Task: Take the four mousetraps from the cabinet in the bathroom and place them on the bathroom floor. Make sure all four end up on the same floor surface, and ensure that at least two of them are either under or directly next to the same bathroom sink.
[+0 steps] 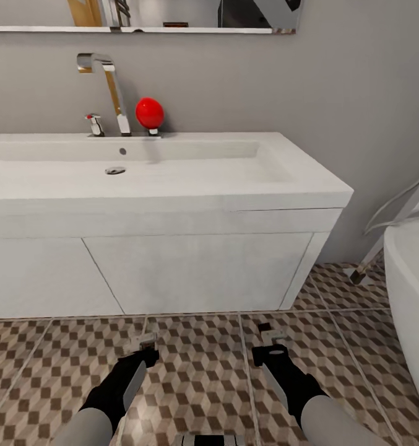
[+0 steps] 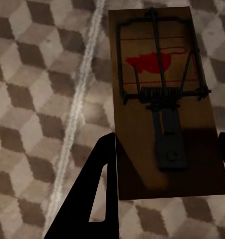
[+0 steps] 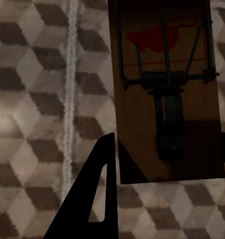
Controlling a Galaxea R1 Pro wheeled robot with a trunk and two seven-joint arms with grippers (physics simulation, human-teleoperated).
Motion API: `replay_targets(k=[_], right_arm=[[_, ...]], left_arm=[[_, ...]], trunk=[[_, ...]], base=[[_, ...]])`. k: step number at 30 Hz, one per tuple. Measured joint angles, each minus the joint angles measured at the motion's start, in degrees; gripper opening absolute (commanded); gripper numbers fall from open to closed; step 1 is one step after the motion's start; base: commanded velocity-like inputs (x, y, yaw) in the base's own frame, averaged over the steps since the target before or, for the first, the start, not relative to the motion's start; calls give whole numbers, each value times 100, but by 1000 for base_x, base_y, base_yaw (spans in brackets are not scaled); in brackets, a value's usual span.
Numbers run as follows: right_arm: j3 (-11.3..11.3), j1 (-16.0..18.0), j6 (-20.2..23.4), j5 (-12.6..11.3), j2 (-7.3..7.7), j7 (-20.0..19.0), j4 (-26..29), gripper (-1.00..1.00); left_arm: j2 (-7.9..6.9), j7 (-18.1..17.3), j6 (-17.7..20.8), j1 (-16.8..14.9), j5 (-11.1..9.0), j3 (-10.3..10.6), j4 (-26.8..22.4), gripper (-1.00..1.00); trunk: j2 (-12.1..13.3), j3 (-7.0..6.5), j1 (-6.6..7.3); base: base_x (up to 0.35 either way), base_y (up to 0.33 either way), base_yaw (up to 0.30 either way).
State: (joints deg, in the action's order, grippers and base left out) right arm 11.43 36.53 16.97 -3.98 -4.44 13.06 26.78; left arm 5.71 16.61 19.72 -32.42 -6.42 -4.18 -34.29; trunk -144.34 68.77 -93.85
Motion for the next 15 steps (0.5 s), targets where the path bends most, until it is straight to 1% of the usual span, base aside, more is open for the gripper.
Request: replay_targets(k=[6, 15], right_arm=[[0, 209, -88, -36, 0, 3, -249, -100], [-7, 231, -178, -52, 1, -4, -336, -100]], left_arm=[[-4, -7, 0, 0, 0, -16, 4, -100], [-4, -20, -1, 0, -8, -30, -15, -100]], trunk=[[-8, 133, -15], [-20, 333, -39]], base=[[0, 0, 0], [0, 0, 0]])
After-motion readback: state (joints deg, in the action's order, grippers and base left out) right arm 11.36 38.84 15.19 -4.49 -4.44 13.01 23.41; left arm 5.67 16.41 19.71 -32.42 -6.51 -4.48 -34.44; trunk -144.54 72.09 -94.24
